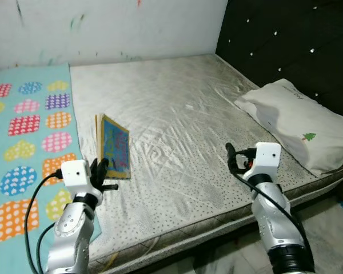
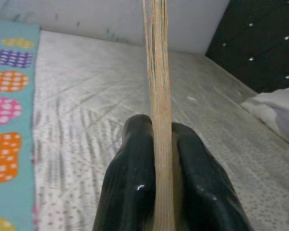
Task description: Clean up the room
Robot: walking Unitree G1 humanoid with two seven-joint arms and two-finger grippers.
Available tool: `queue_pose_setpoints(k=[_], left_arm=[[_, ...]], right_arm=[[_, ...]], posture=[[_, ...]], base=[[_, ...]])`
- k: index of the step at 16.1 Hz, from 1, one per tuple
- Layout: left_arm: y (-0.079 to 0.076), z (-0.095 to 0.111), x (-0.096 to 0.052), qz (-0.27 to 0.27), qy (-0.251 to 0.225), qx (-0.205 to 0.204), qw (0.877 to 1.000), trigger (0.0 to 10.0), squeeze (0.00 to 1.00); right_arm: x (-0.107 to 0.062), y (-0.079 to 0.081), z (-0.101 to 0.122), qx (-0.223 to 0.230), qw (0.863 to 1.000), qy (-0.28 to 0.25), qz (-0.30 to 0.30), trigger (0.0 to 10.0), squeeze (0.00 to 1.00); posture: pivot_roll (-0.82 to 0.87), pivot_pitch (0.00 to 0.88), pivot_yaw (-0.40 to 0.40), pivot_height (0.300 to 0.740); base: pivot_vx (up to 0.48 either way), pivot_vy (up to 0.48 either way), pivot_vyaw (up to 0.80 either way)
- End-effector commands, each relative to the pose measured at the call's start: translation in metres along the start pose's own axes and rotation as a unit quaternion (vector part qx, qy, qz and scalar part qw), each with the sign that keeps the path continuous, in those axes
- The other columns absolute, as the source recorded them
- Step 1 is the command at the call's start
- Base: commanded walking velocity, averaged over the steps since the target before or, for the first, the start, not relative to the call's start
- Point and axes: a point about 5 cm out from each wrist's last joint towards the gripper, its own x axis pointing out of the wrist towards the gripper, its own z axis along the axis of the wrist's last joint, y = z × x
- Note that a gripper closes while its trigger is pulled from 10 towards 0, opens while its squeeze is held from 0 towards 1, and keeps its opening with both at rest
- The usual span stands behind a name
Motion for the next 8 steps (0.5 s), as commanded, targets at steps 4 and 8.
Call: queue_pose_setpoints(k=[4, 8], left_arm=[[0.0005, 0.0088, 0.0029, -0.004, -0.019, 0.008, 1.0, 10.0, 0.0], [0.0003, 0.009, 0.0036, -0.004, -0.019, 0.007, 1.0, 10.0, 0.0]], right_arm=[[-0.0003, 0.004, -0.0021, 0.003, 1.0, 0.004, 0.006, 10.0, 0.0], [0.0004, 0.0039, -0.0019, 0.002, 1.0, 0.004, 0.006, 10.0, 0.0]], posture=[[-0.1, 0.0, -0.034, 0.74], [-0.1, 0.0, -0.036, 0.74]], base=[[0.0, -0.472, 0.0], [0.0, -0.472, 0.0]])
